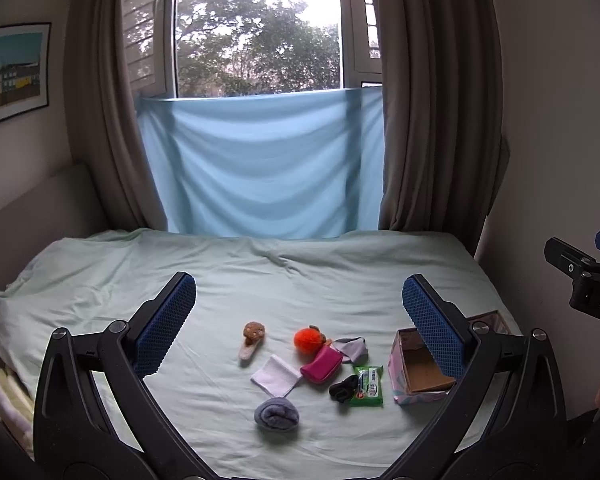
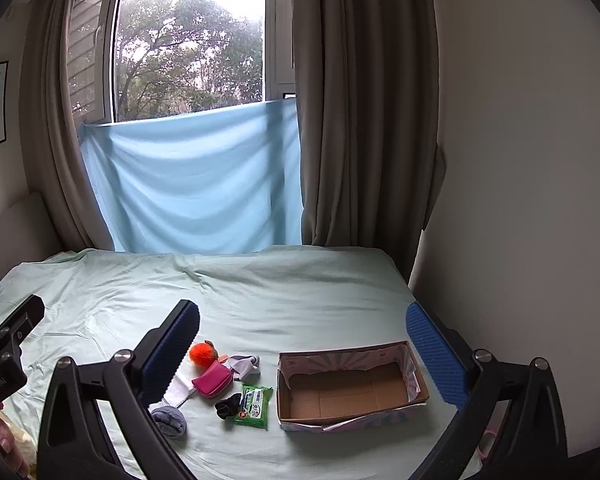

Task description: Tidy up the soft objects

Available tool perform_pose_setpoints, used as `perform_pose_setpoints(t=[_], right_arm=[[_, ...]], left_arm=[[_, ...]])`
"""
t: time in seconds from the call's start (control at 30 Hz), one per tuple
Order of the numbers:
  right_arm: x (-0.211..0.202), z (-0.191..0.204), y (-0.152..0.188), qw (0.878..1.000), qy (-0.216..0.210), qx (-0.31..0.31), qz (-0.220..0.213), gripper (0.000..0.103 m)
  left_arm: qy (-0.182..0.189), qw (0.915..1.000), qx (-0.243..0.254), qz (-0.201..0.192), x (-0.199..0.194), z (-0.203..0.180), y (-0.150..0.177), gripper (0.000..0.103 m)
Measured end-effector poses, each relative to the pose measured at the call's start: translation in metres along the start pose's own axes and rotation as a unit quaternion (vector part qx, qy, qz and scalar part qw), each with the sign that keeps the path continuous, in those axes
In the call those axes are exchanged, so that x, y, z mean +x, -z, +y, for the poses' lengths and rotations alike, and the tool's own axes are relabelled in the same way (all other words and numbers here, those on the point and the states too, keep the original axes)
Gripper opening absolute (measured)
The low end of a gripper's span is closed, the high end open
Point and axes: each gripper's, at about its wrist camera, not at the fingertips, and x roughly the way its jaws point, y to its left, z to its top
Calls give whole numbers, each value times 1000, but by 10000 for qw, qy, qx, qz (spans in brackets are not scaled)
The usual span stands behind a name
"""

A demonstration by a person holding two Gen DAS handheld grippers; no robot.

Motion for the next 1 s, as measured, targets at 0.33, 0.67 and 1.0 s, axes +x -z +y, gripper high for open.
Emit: perform_pose_setpoints(t=[0.33, 0.67, 1.0], right_arm=[[4, 2, 1, 10000, -23, -11, -26, 103], [6, 4, 0, 10000, -54, -36, -30, 103], [8, 6, 0, 9999, -89, -67, -76, 103]], left_arm=[[-76, 10000, 20, -19, 2, -1, 0, 103], [-70, 10000, 2, -24, 3, -1, 0, 103], [-69, 10000, -38, -40, 2, -2, -1, 103]])
